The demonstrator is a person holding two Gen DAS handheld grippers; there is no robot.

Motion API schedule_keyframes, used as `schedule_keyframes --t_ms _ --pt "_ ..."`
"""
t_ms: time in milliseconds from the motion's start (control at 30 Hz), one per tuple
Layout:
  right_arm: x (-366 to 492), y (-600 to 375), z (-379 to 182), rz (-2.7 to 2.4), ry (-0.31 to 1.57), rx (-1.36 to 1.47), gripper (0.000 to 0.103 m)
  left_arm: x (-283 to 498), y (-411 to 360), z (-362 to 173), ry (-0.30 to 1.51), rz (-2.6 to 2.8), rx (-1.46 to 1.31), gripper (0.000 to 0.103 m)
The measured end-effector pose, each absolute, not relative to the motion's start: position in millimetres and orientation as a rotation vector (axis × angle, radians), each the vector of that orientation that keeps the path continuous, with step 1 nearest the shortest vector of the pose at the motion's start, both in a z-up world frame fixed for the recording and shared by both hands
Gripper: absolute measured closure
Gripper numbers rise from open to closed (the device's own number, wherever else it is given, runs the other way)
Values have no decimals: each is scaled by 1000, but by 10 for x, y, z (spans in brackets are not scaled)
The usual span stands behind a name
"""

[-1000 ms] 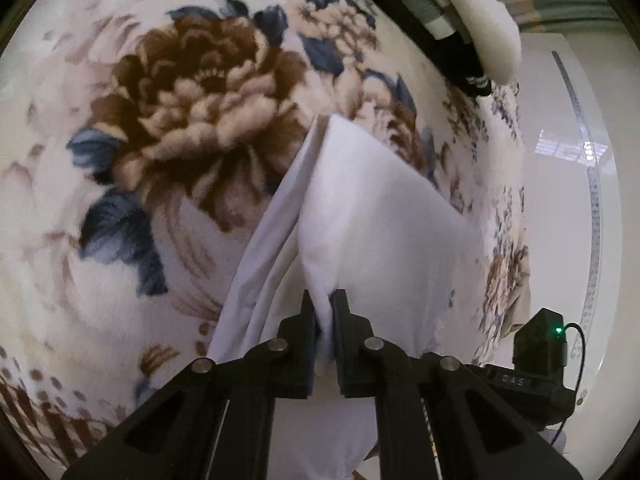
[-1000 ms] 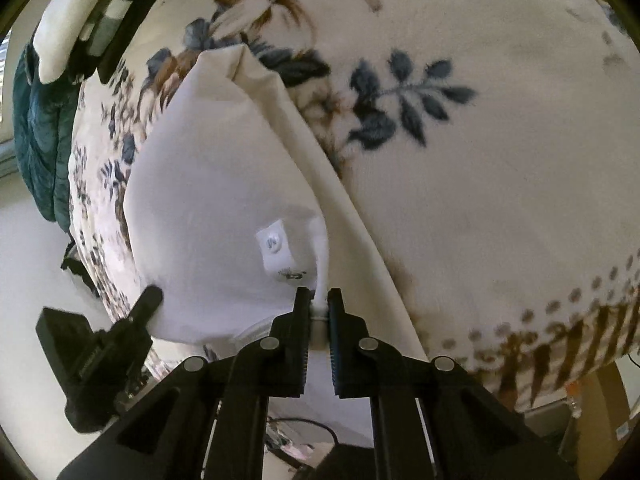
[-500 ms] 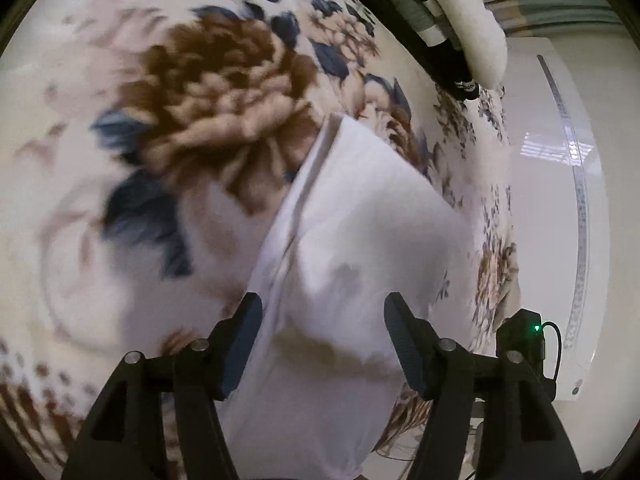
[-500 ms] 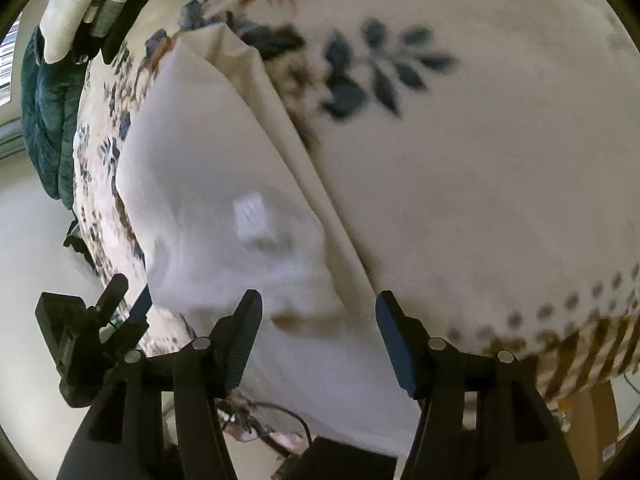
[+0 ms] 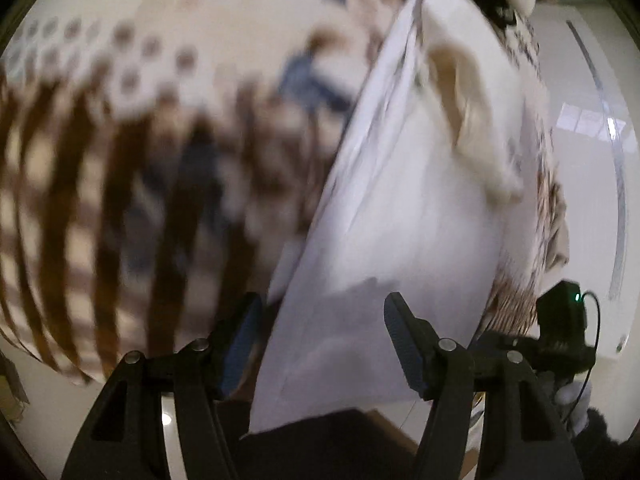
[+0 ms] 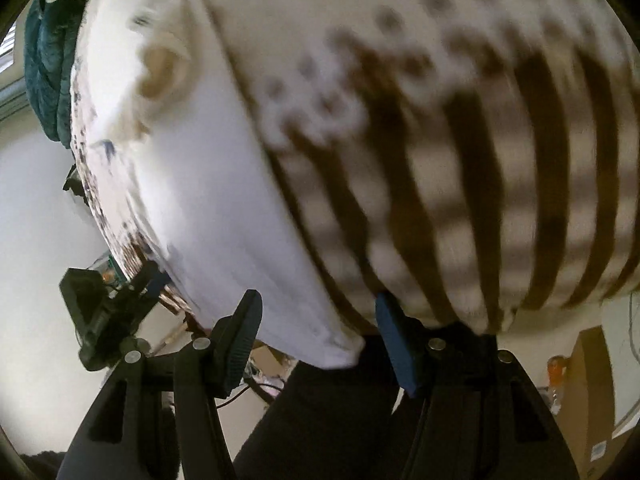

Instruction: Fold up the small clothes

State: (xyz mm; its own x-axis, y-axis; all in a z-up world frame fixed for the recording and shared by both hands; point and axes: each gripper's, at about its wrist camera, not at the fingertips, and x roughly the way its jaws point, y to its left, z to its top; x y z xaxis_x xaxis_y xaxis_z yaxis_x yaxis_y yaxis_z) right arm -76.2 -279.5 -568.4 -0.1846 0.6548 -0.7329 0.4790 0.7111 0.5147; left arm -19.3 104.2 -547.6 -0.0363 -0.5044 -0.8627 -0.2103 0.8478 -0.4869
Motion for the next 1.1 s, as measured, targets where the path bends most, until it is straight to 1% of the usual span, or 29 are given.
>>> schedule_keyframes --t_ms 167,200,233,300,333,367,433,500,533,567,600,667,700,733,767,967,1100 --pt "-955 -2638 -5954 299 1835 937 42 -371 912 -5523 1593 -290 -558 42" --pt "-979 -2583 -6006 320 1836 950 43 -396 899 -5517 1590 -291 -563 42" --pt "-989 -2540 -6031 317 1889 914 46 -421 899 -5510 1584 -294 -571 44" --pt "-1059 -2447 -6038 331 1889 869 73 -461 891 -5496 1576 -307 -592 44" --pt "-1065 -2401 -6028 337 1882 858 79 -476 897 -5485 1574 -312 -600 44" --pt "-1104 -2388 -5993 346 1869 854 83 -484 894 -5477 1574 -316 -607 44" --pt "-1114 -2387 -5945 344 1848 863 83 -539 875 -5476 1575 -321 -612 46" --pt "-1151 -2424 -5941 323 1835 877 80 -559 844 -5480 1575 -322 -622 49" --pt "-1170 -2467 -5963 314 1835 901 79 -564 856 -5490 1573 -319 -633 54" --pt "-1227 -2637 -5994 312 1835 917 79 -570 860 -5504 1577 -310 -647 60" --pt "-1224 -2655 -6004 304 1833 928 79 -577 866 -5514 1581 -304 -656 79" --pt "-1204 -2640 -5960 302 1820 902 80 -592 900 -5526 1590 -279 -683 96" --pt "-1210 -2649 -5916 305 1812 880 82 -604 932 -5513 1590 -272 -689 97" --pt "-1171 -2578 -5833 316 1808 859 88 -608 940 -5471 1589 -266 -702 98" --pt "-1156 -2581 -5762 329 1801 837 91 -605 937 -5413 1593 -261 -707 98" --pt "-1002 -2514 -5199 427 1732 805 93 -513 970 -4982 1556 -274 -782 99" --pt "-656 -2695 -4767 467 1636 830 93 -236 975 -4603 1490 -299 -812 99"
